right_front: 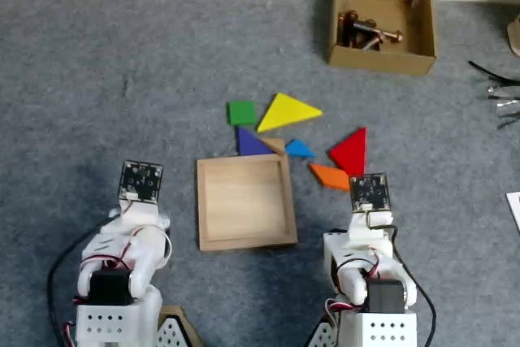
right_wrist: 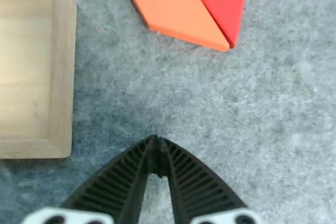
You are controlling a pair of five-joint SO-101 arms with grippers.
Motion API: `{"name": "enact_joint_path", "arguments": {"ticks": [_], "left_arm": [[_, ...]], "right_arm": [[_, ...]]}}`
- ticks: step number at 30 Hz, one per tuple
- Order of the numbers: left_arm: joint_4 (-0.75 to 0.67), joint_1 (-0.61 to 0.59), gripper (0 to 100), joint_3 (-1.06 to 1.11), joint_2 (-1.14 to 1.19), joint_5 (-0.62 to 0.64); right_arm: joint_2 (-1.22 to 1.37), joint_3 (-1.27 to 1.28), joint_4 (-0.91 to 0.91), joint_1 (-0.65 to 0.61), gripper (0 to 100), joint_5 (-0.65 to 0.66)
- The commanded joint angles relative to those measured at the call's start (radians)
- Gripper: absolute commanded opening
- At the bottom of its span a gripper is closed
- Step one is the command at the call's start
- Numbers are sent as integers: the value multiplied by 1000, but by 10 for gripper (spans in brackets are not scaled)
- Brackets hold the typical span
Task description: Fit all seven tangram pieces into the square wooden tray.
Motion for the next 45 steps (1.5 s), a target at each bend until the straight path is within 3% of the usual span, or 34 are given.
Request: {"name": "enact_joint_path", "arguments": {"ticks": [1,5,9,15,20,27,31,36,45], "left_arm": [[-155,-12,7,18,-10,-8],[-269,-12,7,18,-10,-9],[-292,-12,8,16,-10,-14],[-285,-7,8,16,-5,-301],[-279,-5,8,-21,-2,-304],[-160,-10,50,-219,25,-305],[-152,-10,126,-372,236,-301],[-167,-4,133,-542,545,-301],[-267,58,133,-607,812,-301]], "right_arm": [[-13,122,-7,-7,5,-5],[-13,122,-7,-7,5,-5],[-13,122,-7,-7,5,-5],[-13,122,-7,-7,5,-5],[-13,122,-7,-7,5,-5],[-13,122,-7,-7,5,-5],[-13,122,-7,-7,5,-5],[-13,122,-7,-7,5,-5],[-13,122,-7,-7,5,-5]]}}
